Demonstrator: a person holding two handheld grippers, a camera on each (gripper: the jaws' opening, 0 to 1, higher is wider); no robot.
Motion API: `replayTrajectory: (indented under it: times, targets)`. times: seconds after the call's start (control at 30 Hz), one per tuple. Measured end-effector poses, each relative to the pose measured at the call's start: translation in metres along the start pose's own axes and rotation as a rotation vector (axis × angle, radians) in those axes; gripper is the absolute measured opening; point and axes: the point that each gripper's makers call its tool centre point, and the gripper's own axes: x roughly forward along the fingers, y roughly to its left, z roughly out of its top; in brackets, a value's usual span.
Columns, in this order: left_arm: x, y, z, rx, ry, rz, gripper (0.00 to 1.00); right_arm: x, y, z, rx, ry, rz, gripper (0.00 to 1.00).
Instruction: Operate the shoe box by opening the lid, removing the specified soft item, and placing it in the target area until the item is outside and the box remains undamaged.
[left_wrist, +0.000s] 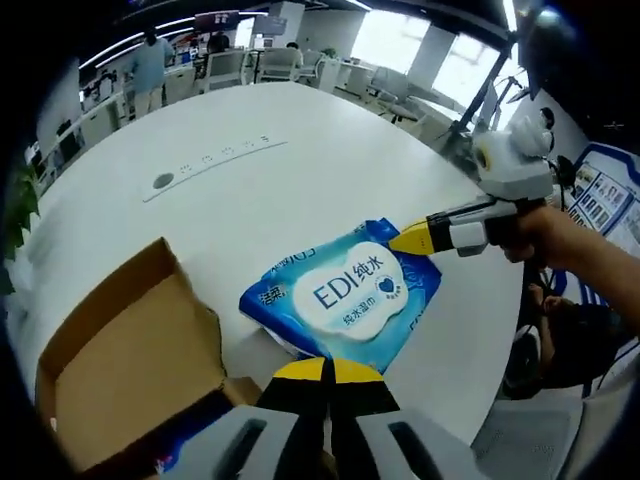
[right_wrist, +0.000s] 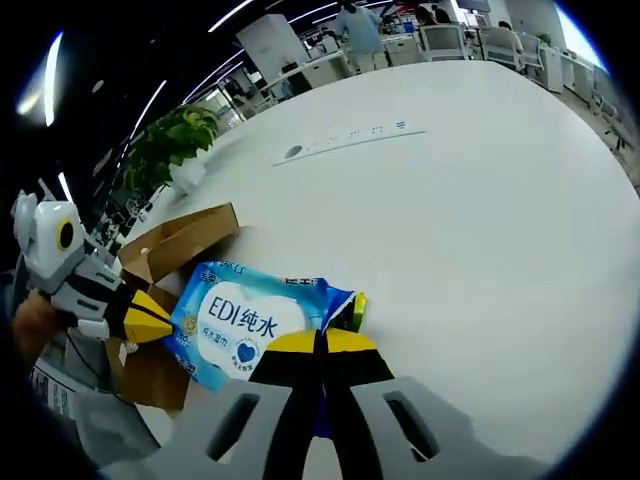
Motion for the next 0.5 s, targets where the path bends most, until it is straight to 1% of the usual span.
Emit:
replayTrajectory:
  times: [0.17,0.27,0.43,0.5]
  targets:
    - [0.005,-0.0007,-0.0049,0.03,0.026,0.014,0.0,0.0027,-0.0011,-0.0038,-0.002,0.002,-0.002,0.0]
    - [0.0066,0.0005,-0.0053,0.047,0.035,0.022,0.0,0.003,-0.0022,-0.0021,0.007,-0.009,0.0,0.0]
    - [0.0068,0.0013,-0.0078,0.054,0.054,0.021,0.0,0.0024,-0.0015,-0.0018,0.007,-0.013,0.002,0.0]
    - [0.0074,0.0025,-0.01,0.054,0.058,0.031,0.0,0.0024,-0.0013,-0.0016,0.009,-0.02,0.0,0.0]
